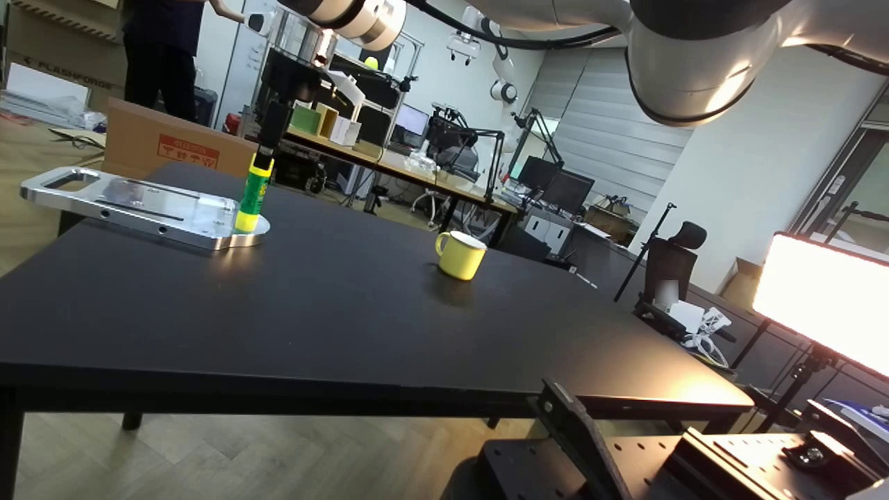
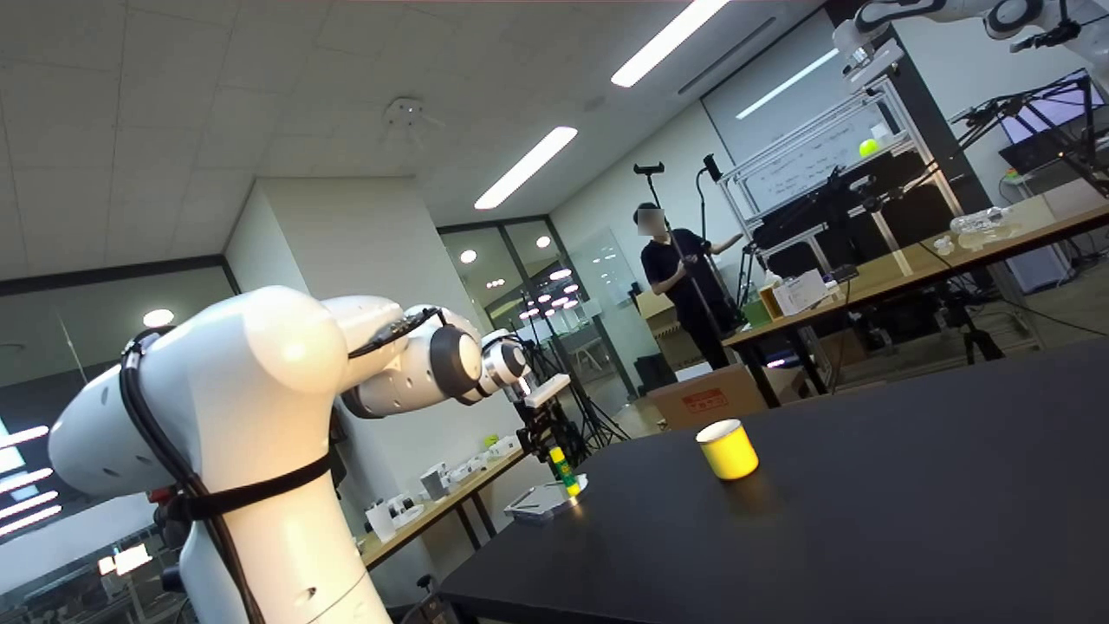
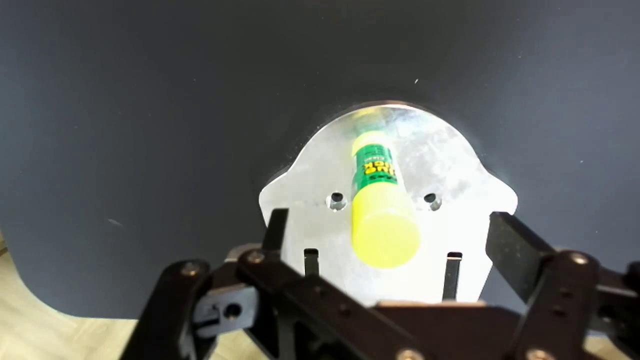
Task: Pick the object and put it in the cup
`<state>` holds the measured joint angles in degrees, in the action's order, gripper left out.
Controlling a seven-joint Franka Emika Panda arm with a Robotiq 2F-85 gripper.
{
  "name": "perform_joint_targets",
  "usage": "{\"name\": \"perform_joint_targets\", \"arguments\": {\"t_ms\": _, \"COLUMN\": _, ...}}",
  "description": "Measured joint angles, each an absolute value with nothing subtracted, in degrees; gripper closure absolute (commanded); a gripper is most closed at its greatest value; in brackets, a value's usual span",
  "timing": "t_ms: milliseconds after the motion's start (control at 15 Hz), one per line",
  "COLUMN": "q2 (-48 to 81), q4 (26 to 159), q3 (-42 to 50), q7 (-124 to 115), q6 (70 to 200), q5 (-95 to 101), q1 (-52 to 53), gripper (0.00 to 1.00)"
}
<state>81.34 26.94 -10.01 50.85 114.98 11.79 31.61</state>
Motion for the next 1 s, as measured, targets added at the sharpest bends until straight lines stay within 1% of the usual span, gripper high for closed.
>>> {"name": "perform_joint_targets", "arguments": {"t_ms": 133, "q2": 82.0, "q4": 26.3, "q3": -10.0, "q7": 51.4, "q6": 115.0, "q5": 11.0, "q1": 31.8, "gripper": 0.0}}
{"name": "perform_joint_targets", "arguments": {"t_ms": 200, "q2": 82.3, "q4": 26.1, "q3": -10.0, "q7": 51.6, "q6": 115.0, "q5": 10.8, "q1": 31.8, "gripper": 0.25}}
{"name": "perform_joint_targets", "arguments": {"t_ms": 267, "q2": 82.6, "q4": 26.0, "q3": -9.9, "q7": 51.8, "q6": 115.0, "q5": 10.4, "q1": 31.9, "gripper": 0.26}}
{"name": "perform_joint_targets", "arguments": {"t_ms": 533, "q2": 83.6, "q4": 25.4, "q3": -9.6, "q7": 51.8, "q6": 114.8, "q5": 9.9, "q1": 31.9, "gripper": 0.55}}
{"name": "perform_joint_targets", "arguments": {"t_ms": 867, "q2": 83.8, "q4": 25.4, "q3": -8.6, "q7": 51.8, "q6": 115.0, "q5": 9.4, "q1": 31.9, "gripper": 0.88}}
{"name": "perform_joint_targets", "arguments": {"t_ms": 933, "q2": 83.8, "q4": 25.3, "q3": -8.4, "q7": 51.8, "q6": 115.0, "q5": 9.2, "q1": 31.9, "gripper": 0.91}}
{"name": "perform_joint_targets", "arguments": {"t_ms": 1000, "q2": 83.8, "q4": 25.3, "q3": -8.2, "q7": 51.8, "q6": 115.0, "q5": 9.1, "q1": 31.8, "gripper": 0.91}}
